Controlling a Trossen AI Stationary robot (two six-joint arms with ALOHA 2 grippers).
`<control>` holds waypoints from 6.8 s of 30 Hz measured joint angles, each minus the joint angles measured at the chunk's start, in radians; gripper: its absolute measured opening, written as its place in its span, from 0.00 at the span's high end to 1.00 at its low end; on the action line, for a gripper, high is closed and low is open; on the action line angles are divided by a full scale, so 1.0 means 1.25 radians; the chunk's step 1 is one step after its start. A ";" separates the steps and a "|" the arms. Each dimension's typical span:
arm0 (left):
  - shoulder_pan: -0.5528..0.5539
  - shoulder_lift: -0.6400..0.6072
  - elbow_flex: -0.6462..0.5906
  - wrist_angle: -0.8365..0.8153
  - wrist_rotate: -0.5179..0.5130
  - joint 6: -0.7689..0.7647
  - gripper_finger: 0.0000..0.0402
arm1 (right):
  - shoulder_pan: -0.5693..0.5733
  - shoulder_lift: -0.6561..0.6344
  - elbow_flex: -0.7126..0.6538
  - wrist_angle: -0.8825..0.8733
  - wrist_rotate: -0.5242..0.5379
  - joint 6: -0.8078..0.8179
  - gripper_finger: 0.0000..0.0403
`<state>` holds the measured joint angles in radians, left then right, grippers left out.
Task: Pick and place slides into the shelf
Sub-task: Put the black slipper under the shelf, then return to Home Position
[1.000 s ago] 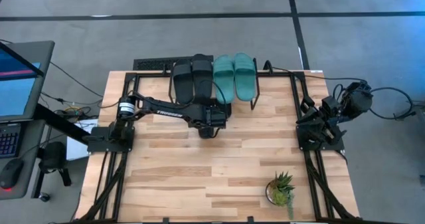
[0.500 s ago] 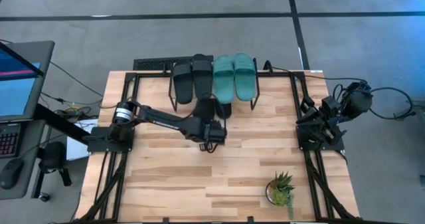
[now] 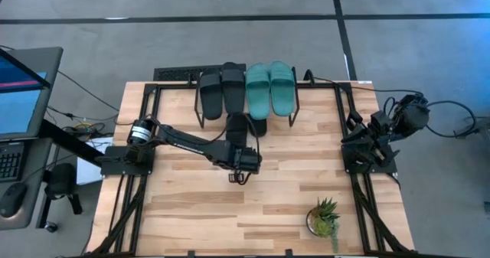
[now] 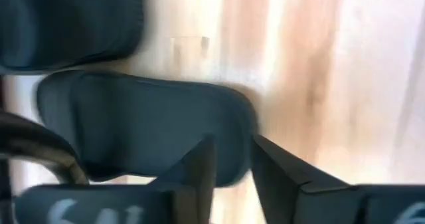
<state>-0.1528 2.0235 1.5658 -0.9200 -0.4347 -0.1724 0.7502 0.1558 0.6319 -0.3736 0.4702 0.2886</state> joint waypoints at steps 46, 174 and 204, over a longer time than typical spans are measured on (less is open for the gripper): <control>0.004 0.006 -0.096 0.074 0.190 0.036 1.00 | 0.000 0.000 0.000 -0.012 0.002 0.000 0.85; -0.111 -0.849 -0.125 0.253 -0.022 0.273 1.00 | -0.001 0.162 0.001 0.437 0.059 -0.473 0.85; -0.034 -0.787 -0.178 0.386 0.201 0.333 1.00 | -0.458 0.451 0.212 0.254 -0.356 -0.270 0.85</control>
<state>-0.1953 1.0394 1.3433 -0.4370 -0.1840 0.2440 0.1783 0.7200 0.8971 -0.0556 0.0248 -0.0488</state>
